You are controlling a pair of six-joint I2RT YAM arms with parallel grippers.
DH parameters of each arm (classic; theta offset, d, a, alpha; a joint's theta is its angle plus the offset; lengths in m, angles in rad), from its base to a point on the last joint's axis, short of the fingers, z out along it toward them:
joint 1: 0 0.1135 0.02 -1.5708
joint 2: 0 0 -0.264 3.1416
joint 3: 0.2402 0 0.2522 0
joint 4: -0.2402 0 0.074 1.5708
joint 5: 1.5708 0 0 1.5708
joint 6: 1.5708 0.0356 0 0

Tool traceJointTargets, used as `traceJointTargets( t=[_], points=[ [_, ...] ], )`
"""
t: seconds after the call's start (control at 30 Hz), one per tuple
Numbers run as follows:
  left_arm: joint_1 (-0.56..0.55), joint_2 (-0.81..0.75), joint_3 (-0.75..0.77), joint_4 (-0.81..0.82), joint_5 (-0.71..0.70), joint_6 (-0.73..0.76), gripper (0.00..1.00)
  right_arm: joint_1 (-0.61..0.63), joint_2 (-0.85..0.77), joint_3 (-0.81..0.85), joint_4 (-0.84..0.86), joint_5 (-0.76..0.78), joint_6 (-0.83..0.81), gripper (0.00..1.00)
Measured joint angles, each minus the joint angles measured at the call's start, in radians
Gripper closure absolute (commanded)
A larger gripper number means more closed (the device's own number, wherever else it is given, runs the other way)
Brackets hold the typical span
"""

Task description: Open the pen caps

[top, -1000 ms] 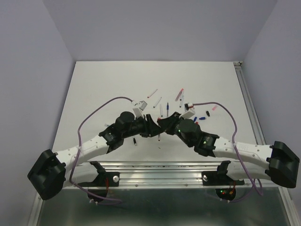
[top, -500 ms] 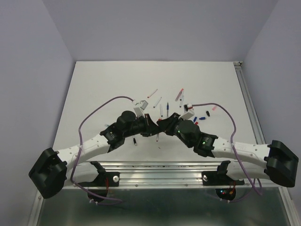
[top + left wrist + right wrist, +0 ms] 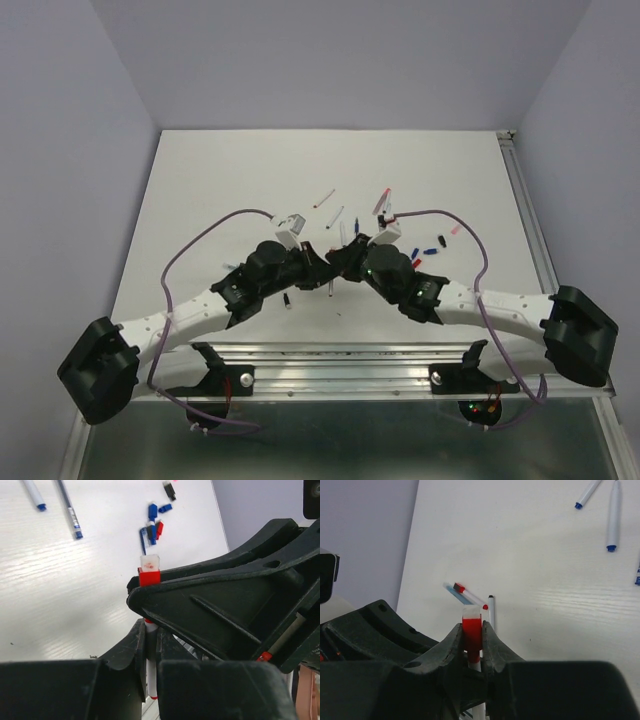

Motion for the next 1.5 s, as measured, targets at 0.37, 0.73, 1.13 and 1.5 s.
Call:
traceJointTargets(
  t=[0.37,0.73,1.13,1.5],
  points=[
    [-0.055,-0.151,-0.162,0.070,-0.350,-0.159,1.00,-0.172,0.248,0.275,-0.156,-0.452,-0.097,0.99],
    [-0.233,-0.172,-0.179,-0.032,-0.062,-0.185,1.00,-0.525,0.441,0.470,-0.107,-0.205,-0.155,0.99],
    [-0.247,-0.258,-0.183,-0.154,0.011,-0.185,1.00,-0.587,0.402,0.423,-0.075,-0.167,-0.281,0.92],
    [-0.207,-0.216,-0.084,-0.337,-0.158,-0.158,1.00,-0.592,0.369,0.235,-0.090,-0.332,-0.320,0.87]
  ],
)
